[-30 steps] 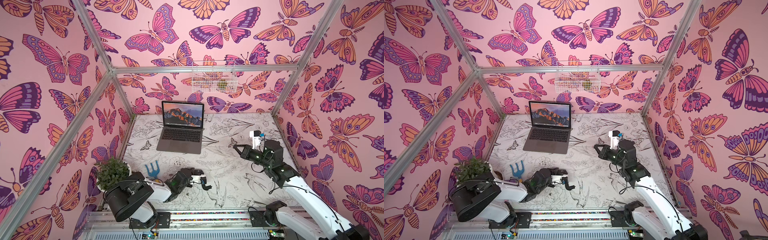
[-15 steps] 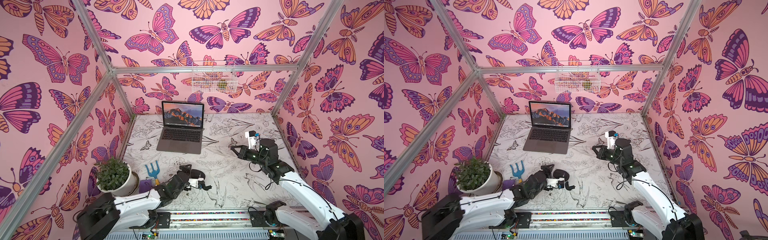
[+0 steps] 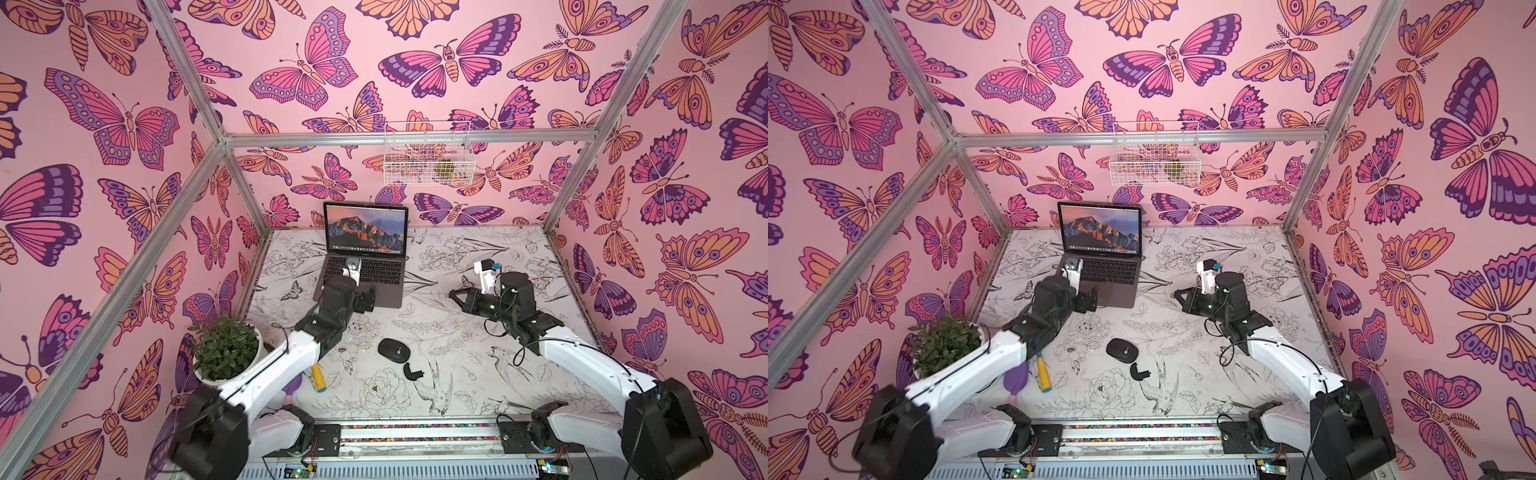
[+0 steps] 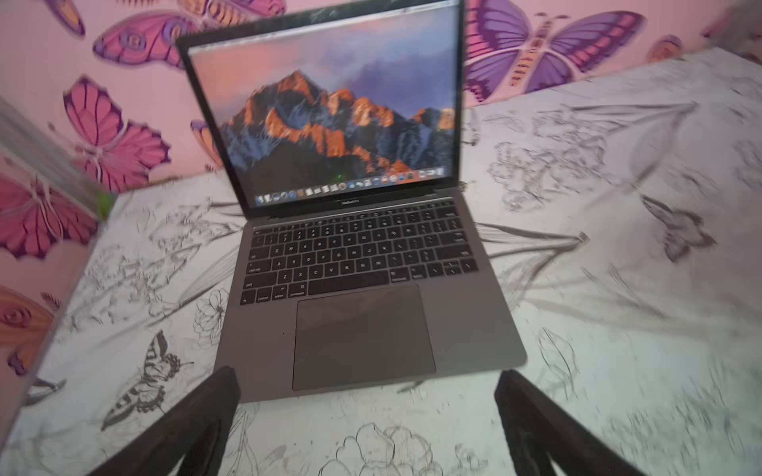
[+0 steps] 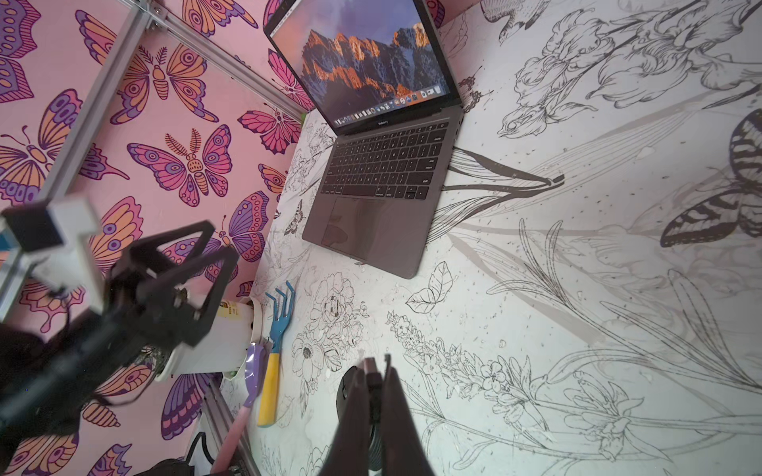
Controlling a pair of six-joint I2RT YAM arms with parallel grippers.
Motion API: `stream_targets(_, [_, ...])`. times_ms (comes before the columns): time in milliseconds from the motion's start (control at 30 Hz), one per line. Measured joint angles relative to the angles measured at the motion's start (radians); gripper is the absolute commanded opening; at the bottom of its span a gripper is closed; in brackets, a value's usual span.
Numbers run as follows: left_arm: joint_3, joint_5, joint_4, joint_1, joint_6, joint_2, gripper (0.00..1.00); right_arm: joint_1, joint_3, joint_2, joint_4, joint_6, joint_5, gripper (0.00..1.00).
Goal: Insert the wireless mouse receiver into the laptop
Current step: Adjust the laptop at the center of the board.
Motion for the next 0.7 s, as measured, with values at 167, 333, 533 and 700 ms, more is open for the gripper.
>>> stream_targets(167, [0.177, 0.089, -0.033, 0.193, -0.2, 0.267, 0.79, 0.014, 0.026, 0.012, 0.009, 0.008, 0.014, 0.0])
stream_targets(333, [0.342, 0.224, -0.071, 0.407, -0.355, 0.496, 0.37, 0.02, 0.029, 0.011, 0.008, 0.015, 0.04, 0.0])
stream_targets(533, [0.631, 0.353, -0.201, 0.52, -0.422, 0.756, 0.21, 0.027, 0.029, 0.002, -0.006, 0.015, 0.078, 0.0])
stream_targets(700, [0.795, 0.436, -0.304, 0.55, -0.434, 0.898, 0.06, 0.033, 0.029, -0.004, -0.02, 0.011, 0.096, 0.0])
